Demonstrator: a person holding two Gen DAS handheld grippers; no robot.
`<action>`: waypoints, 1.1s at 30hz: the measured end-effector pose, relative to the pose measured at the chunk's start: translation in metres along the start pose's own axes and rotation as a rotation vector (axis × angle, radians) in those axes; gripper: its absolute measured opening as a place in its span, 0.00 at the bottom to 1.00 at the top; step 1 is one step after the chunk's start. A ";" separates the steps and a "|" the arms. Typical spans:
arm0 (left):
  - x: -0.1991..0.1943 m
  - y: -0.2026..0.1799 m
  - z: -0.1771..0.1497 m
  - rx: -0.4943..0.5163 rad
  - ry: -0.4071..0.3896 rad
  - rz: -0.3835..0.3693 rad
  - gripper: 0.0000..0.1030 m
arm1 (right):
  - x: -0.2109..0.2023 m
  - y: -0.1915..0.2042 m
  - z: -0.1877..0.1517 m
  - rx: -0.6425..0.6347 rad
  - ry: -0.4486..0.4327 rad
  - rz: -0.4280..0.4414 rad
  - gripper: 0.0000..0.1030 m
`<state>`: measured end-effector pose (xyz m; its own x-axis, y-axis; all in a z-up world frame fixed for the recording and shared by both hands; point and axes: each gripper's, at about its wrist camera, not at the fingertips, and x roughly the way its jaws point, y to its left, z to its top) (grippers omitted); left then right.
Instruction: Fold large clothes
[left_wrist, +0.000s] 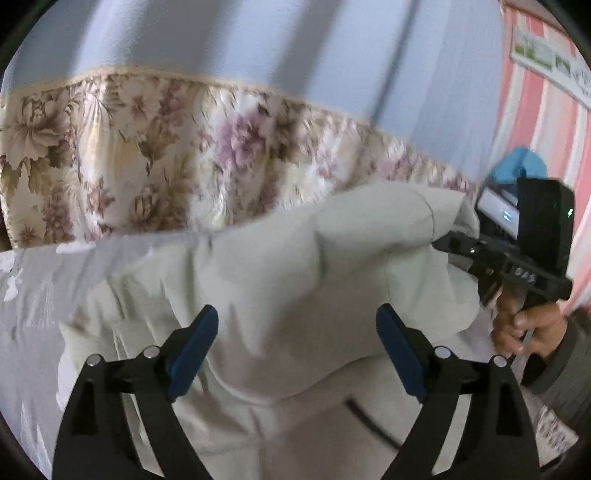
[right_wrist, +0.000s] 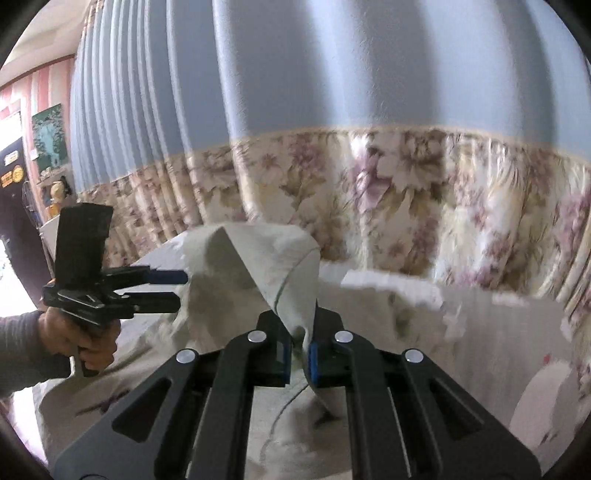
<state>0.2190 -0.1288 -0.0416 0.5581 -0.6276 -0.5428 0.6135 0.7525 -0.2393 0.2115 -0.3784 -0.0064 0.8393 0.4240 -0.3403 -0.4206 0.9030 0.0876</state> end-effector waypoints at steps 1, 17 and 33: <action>-0.001 -0.003 -0.006 0.002 0.008 0.001 0.85 | -0.004 0.007 -0.014 -0.007 0.019 0.014 0.07; 0.005 -0.019 -0.006 0.328 0.084 0.126 0.85 | -0.035 0.017 -0.057 -0.094 0.148 -0.022 0.77; 0.056 0.006 -0.012 0.313 0.276 0.065 0.07 | 0.040 0.019 -0.058 -0.078 0.376 0.197 0.78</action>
<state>0.2475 -0.1570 -0.0828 0.4567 -0.4718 -0.7542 0.7460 0.6650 0.0357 0.2167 -0.3483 -0.0729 0.5620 0.5201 -0.6431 -0.5971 0.7932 0.1196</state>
